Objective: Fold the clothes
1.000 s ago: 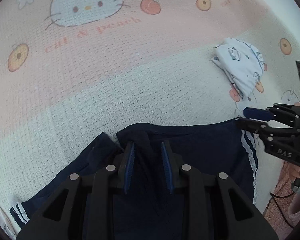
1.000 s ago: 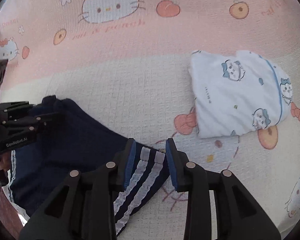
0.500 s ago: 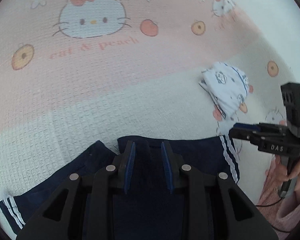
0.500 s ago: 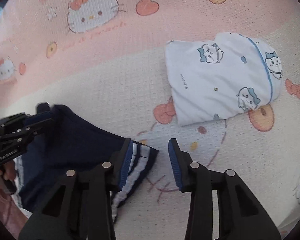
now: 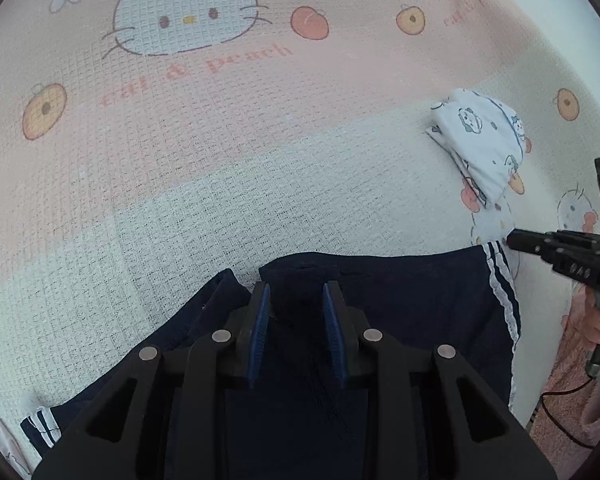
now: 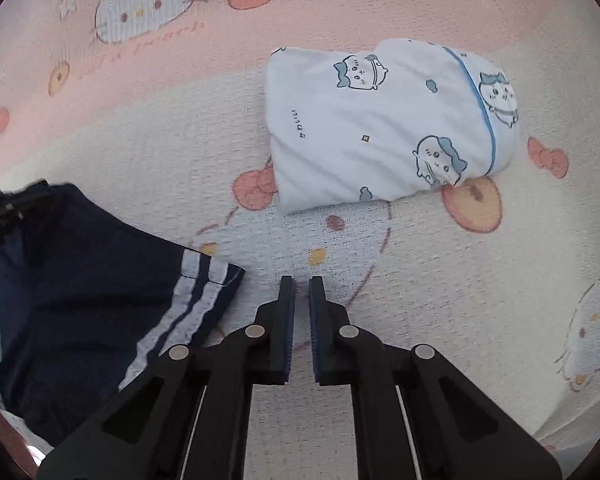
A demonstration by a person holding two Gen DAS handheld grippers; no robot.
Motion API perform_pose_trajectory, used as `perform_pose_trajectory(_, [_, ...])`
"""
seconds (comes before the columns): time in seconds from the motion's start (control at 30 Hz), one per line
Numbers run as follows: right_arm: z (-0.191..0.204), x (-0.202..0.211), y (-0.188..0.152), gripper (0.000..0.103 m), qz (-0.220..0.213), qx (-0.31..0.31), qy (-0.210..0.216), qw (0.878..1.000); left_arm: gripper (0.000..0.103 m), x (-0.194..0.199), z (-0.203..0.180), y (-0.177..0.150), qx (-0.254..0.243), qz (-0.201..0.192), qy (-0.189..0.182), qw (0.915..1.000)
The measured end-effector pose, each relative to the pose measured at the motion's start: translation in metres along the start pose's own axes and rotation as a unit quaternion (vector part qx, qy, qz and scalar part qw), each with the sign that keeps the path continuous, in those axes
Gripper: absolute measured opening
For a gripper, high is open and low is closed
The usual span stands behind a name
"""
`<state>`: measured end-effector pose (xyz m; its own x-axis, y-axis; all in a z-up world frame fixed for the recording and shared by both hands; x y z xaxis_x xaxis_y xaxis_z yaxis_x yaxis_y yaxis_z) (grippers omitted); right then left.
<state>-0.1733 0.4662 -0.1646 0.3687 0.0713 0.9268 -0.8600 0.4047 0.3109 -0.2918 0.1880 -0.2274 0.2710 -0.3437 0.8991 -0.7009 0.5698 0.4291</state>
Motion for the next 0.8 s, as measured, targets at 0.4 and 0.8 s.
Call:
perform_pose_trajectory(0.4, [0.034, -0.006, -0.024, 0.006, -0.008, 0.075, 0.000, 0.997, 0.009, 0.000, -0.014, 0.018, -0.025, -0.029, 0.017, 0.9991])
perform_pose_trajectory(0.8, [-0.021, 0.007, -0.015, 0.004, 0.002, -0.068, 0.025, 0.997, 0.012, -0.010, 0.005, 0.019, 0.002, -0.028, 0.038, 0.9989])
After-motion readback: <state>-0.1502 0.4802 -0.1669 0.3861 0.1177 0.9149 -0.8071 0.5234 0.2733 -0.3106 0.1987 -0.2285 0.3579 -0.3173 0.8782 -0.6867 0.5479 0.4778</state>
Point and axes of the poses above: each gripper's, at about its wrist camera, not at the fingertips, and x roughly against the way its jaws point, z to its left, y to its top, the point moved 3 cm from there along -x, roughly the way its jaws point, and after that the axes turned 11 degrees about -x, right-handed, at the moved point
